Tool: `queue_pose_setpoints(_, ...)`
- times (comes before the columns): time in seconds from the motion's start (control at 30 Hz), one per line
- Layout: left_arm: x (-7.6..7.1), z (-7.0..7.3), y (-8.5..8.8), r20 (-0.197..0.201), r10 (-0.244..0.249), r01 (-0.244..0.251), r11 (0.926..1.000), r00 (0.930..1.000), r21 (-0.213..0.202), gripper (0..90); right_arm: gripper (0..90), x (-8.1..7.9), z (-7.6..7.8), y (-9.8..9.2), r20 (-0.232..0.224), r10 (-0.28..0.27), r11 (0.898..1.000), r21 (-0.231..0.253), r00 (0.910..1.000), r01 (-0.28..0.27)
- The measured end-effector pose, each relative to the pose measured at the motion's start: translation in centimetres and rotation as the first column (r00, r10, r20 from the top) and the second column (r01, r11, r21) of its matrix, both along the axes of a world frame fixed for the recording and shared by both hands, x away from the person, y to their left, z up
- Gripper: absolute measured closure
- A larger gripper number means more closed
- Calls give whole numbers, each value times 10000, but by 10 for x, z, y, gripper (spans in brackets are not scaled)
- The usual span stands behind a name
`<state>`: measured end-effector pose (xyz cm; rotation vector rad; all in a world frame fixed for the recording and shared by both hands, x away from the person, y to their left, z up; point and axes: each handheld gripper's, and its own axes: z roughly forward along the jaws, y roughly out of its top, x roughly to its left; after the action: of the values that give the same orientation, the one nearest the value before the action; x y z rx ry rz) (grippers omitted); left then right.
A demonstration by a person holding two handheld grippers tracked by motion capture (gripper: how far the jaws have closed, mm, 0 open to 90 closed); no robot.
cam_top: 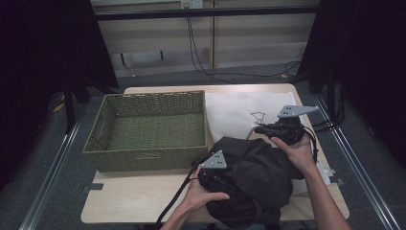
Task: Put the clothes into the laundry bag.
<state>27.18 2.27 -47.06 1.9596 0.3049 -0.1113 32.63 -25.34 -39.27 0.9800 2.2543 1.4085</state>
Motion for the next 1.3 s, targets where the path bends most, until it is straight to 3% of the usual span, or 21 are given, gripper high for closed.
queue_pose_setpoints(0.27, -5, 18, 37, 231, 259, -244, 9976, 9994, -644, 254, 874, 1, -1, -2, 23, -224, 9997, 11, 9997, 224)
queue_pose_setpoints(0.33, -4, 19, 42, 483, 802, -773, 9952, 9956, -595, 256, 874, 1, -2, -2, 30, -233, 9997, 6, 9997, 233)
queue_pose_setpoints(0.47, 1, 17, 51, 244, 1033, -1011, 9917, 9944, -798, 246, 874, 1, -1, -2, 38, -207, 9998, 14, 9998, 207)
queue_pose_setpoints(0.5, 1, 17, 60, 489, 1445, -1403, 9867, 9883, -821, 248, 874, 1, -1, -2, 42, -207, 9998, 1, 9998, 207)
queue_pose_setpoints(0.6, 3, 13, 69, 304, 1681, -1652, 9829, 9853, -809, 255, 874, 1, -1, -2, 44, -212, 9998, 24, 9998, 212)
queue_pose_setpoints(0.63, 4, 6, 73, 265, 1928, -1911, 9800, 9809, -556, 255, 874, 1, -2, -2, 28, -225, 9997, 12, 9997, 225)
queue_pose_setpoints(0.8, 11, -11, 80, -56, 2134, -2135, 9760, 9769, -435, 232, 874, 1, -1, -1, 28, -204, 9998, 29, 9998, 204)
queue_pose_setpoints(0.87, 14, -17, 76, -350, 1832, -1837, 9829, 9825, -110, 207, 874, 1, -2, -1, 8, -194, 9998, 19, 9998, 194)
queue_pose_setpoints(0.9, 15, -20, 73, -307, 1782, -1778, 9839, 9835, 169, 190, 874, 1, -2, -1, 4, -185, 9998, 21, 9998, 185)
queue_pose_setpoints(0.97, 17, -26, 63, -144, 1890, -1878, 9803, 9819, 618, 157, 874, 2, -2, 0, 0, -165, 9999, -43, 9999, 165)
queue_pose_setpoints(1.0, 17, -26, 63, -144, 1890, -1878, 9803, 9819, 618, 139, 874, 2, -2, 0, 0, -165, 9999, -43, 9999, 165)
queue_pose_setpoints(1.03, 17, -30, 53, -432, 1752, -1712, 9818, 9836, 827, 124, 874, 1, -2, 1, -23, -147, 9999, -47, 9999, 147)
queue_pose_setpoints(1.13, 17, -35, 42, -560, 1318, -1236, 9837, 9897, 1308, 61, 874, 1, -2, 2, -33, -125, 9999, -31, 9999, 125)
queue_pose_setpoints(1.2, 18, -36, 39, -650, 1238, -1129, 9821, 9902, 1508, 36, 874, 2, -3, 2, -14, -89, 9999, -77, 10000, 89)
queue_pose_setpoints(1.3, 18, -37, 29, -540, 983, -841, 9716, 9937, 2211, 16, 874, 2, -3, 4, -54, -90, 9999, -93, 9999, 89)
